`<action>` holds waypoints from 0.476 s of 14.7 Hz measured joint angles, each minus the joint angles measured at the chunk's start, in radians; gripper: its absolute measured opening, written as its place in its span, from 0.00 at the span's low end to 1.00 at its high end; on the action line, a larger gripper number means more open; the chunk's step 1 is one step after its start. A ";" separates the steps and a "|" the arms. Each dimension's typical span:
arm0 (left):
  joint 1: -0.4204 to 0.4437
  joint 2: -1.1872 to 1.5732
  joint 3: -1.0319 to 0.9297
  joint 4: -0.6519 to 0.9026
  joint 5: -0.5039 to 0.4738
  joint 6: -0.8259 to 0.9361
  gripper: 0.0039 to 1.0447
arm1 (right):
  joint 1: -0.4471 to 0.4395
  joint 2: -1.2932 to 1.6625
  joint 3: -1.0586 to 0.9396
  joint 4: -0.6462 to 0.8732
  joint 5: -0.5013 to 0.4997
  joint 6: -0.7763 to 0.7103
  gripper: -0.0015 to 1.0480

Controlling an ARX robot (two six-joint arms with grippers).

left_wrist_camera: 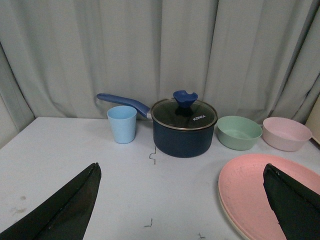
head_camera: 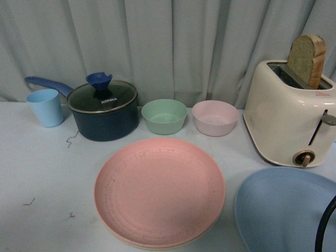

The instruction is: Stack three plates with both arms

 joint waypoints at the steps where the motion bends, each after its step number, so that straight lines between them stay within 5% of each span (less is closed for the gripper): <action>1: 0.000 0.000 0.000 0.000 0.000 0.000 0.94 | 0.000 0.000 0.000 0.001 0.000 0.000 0.30; 3: 0.000 0.000 0.000 0.000 0.000 0.000 0.94 | -0.008 -0.005 0.000 0.002 -0.024 -0.010 0.09; 7: 0.000 0.000 0.000 0.000 0.000 0.000 0.94 | -0.008 -0.019 -0.002 -0.005 -0.045 -0.013 0.03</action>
